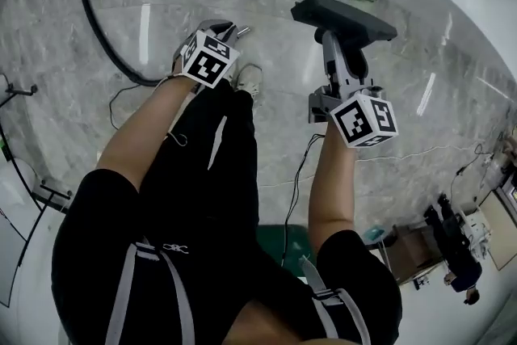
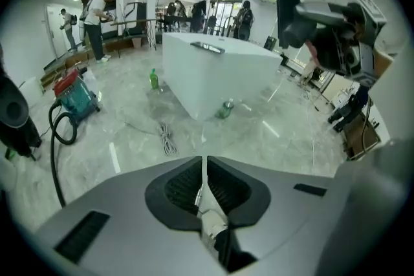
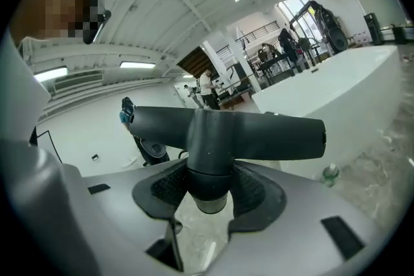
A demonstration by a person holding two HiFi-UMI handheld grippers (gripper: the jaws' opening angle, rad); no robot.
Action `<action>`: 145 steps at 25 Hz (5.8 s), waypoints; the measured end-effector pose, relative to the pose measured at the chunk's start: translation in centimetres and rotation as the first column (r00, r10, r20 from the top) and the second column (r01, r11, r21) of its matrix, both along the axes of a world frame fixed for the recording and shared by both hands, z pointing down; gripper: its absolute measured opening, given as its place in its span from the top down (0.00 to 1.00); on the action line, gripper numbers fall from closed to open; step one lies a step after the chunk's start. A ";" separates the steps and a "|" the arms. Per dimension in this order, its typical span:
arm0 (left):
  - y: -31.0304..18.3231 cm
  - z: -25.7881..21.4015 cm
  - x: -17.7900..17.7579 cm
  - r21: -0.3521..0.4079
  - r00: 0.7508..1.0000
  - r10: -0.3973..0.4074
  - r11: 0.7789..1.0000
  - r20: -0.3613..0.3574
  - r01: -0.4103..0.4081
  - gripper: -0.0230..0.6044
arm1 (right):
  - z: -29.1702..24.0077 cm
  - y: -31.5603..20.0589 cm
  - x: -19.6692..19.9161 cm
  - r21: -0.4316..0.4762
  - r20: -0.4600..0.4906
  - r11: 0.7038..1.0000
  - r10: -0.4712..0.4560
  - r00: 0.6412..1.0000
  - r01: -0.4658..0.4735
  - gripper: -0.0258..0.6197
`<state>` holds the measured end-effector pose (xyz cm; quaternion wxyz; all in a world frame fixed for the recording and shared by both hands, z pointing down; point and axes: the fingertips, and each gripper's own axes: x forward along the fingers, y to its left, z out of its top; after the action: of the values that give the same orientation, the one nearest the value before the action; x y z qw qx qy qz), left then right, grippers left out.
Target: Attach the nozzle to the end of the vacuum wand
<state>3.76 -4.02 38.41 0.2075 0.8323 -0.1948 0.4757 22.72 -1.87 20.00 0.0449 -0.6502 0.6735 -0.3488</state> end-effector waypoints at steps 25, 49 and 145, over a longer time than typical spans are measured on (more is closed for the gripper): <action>9.2 56.1 -11.6 -0.241 0.881 0.237 0.960 0.409 -0.146 0.70 | 44.8 -1.3 -8.4 -0.113 0.221 0.976 -0.158 0.962 0.186 0.66; 2.1 35.3 -6.9 0.042 0.983 0.184 0.982 -0.022 -0.183 0.69 | 36.9 -5.5 -8.5 -0.072 0.284 0.961 -0.238 0.929 0.268 0.66; 9.5 22.3 -1.4 -0.295 0.796 0.298 0.814 -0.527 -0.500 0.81 | 29.2 -5.4 -17.9 0.185 0.419 0.829 -0.552 0.721 0.527 0.67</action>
<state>2.31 5.47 60.71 0.3132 0.8774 0.1513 0.3303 4.81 -7.31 49.21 0.1150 -0.3241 0.8125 -0.4708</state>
